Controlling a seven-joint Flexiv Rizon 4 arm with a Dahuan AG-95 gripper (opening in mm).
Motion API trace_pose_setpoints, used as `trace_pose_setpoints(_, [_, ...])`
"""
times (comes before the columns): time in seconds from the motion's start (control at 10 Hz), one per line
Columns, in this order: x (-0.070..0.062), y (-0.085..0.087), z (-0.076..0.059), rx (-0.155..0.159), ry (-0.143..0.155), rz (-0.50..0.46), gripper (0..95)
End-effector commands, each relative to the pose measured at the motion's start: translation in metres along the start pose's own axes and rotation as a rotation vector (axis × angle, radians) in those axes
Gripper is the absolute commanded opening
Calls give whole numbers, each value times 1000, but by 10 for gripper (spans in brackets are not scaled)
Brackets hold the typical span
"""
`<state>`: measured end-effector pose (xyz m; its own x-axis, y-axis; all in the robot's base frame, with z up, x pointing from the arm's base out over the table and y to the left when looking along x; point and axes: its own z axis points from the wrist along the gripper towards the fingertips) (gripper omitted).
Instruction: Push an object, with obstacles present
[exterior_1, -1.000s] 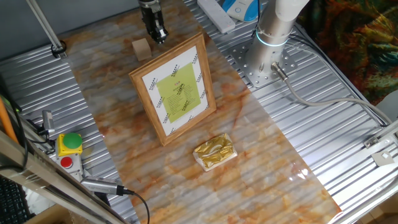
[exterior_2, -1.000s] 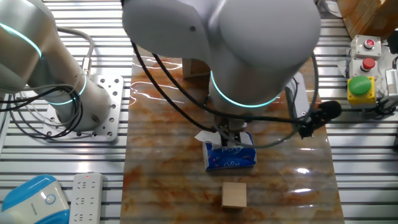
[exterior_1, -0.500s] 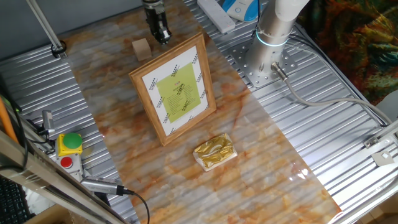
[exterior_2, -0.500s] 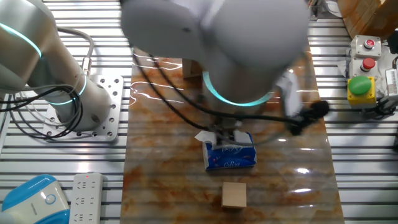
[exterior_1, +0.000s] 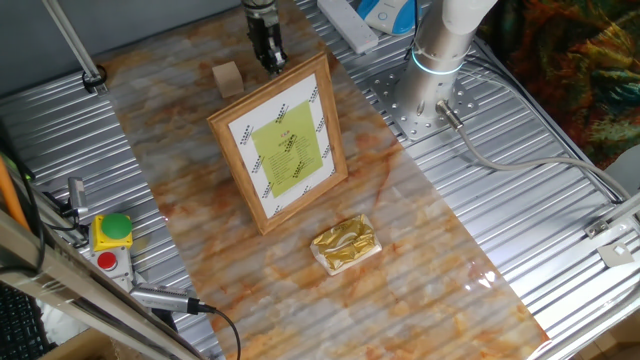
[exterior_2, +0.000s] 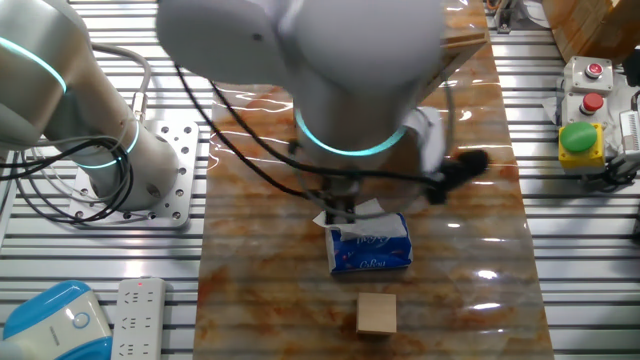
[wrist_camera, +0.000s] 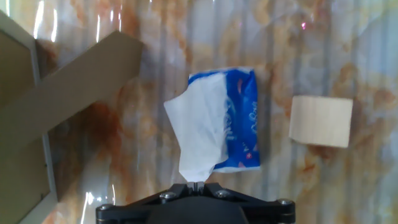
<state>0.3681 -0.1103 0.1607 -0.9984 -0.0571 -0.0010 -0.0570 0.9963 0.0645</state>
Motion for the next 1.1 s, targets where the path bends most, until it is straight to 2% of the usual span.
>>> trace_pose_setpoints(0.1, [1,2,4,4,-5,1,0])
trace_pose_setpoints(0.6, [13,11,18,12,-20,13,0])
trace_pose_setpoints(0.9, [15,12,24,15,-29,13,0])
trace_pose_setpoints(1.1, [20,17,31,18,-43,18,0])
